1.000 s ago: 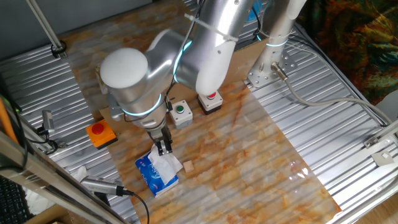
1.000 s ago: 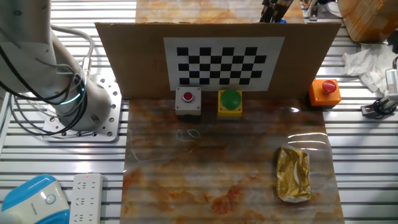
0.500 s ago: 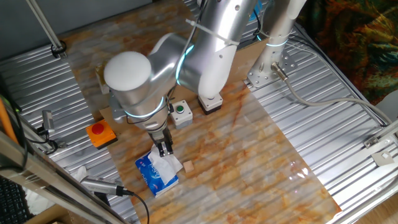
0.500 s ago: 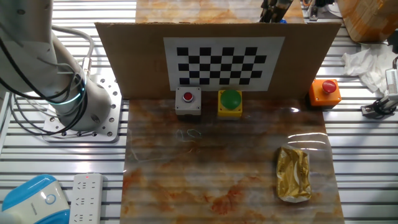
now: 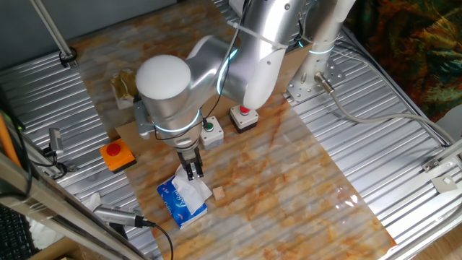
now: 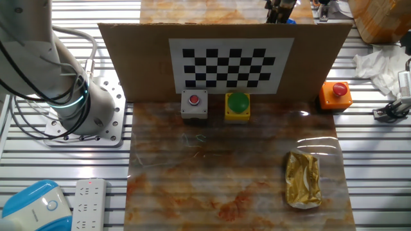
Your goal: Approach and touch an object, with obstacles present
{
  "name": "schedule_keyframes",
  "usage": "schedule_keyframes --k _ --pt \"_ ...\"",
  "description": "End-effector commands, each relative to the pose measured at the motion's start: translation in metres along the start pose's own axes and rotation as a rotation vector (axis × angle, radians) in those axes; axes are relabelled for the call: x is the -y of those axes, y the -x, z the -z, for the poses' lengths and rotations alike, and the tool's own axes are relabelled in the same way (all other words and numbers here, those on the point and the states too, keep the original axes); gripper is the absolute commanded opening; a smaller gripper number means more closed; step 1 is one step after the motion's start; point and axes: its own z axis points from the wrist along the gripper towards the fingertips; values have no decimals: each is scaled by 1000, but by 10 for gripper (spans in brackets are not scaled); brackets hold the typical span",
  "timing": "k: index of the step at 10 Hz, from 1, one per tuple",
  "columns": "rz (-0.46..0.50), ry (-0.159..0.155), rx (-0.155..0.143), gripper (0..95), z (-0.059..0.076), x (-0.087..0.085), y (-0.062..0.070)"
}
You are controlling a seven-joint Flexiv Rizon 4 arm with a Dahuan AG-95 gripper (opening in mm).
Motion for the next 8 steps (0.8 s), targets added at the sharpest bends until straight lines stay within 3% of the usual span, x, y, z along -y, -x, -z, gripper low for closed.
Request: schedule_keyframes --k 1,8 --pt "-4 6 6 0 0 0 1" --pt "6 11 5 0 0 0 1"
